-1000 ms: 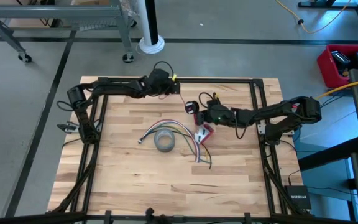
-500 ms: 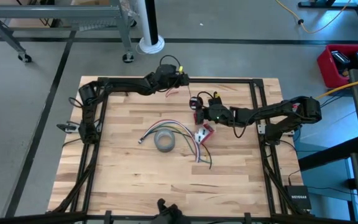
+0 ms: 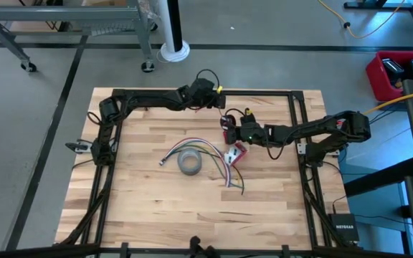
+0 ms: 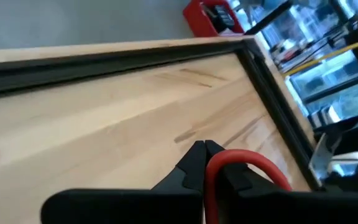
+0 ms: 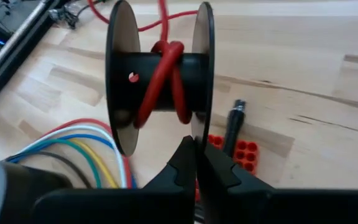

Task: Coil cords
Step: Coil the red wire on the black spool

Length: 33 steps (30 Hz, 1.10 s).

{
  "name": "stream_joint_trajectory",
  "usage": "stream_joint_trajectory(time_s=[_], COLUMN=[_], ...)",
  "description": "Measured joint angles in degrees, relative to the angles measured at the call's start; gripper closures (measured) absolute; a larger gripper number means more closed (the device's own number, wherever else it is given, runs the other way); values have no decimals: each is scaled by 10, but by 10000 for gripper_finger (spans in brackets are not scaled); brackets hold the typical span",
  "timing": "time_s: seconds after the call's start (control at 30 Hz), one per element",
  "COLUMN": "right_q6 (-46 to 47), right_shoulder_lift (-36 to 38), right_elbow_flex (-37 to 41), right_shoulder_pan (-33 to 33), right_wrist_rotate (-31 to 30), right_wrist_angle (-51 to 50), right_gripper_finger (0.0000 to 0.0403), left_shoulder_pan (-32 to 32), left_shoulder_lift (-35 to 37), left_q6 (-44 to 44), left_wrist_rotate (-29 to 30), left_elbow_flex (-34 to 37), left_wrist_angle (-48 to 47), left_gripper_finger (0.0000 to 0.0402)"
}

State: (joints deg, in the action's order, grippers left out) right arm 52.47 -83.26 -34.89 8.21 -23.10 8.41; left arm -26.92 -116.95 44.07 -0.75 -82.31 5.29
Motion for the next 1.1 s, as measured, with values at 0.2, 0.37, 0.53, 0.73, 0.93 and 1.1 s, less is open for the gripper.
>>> stream_joint_trajectory(time_s=[0.2, 0.37, 0.53, 0.73, 0.93, 1.1], right_q6=[0, 1, 1, 1, 2, 2], right_shoulder_lift=[0, 0, 0, 0, 0, 0], right_elbow_flex=[0, 0, 0, 0, 0, 0], right_shoulder_pan=[0, 0, 0, 1, 1, 1], right_wrist_rotate=[-20, -30, -29, -29, -29, -24], right_wrist_angle=[-9, -31, -31, -25, -23, -22], right_gripper_finger=[398, 398, 398, 398, 398, 398], left_shoulder_pan=[-3, -11, -23, -33, -32, -33], left_shoulder_lift=[10, 18, 18, 18, 18, 18], left_q6=[-29, -58, -136, -244, -330, -367], left_wrist_rotate=[-25, -84, -124, -175, -180, -177], left_elbow_flex=[0, 0, 0, 0, 0, 0], left_wrist_angle=[6, -29, -98, -173, -205, -229], left_gripper_finger=[401, 401, 401, 385, 327, 297])
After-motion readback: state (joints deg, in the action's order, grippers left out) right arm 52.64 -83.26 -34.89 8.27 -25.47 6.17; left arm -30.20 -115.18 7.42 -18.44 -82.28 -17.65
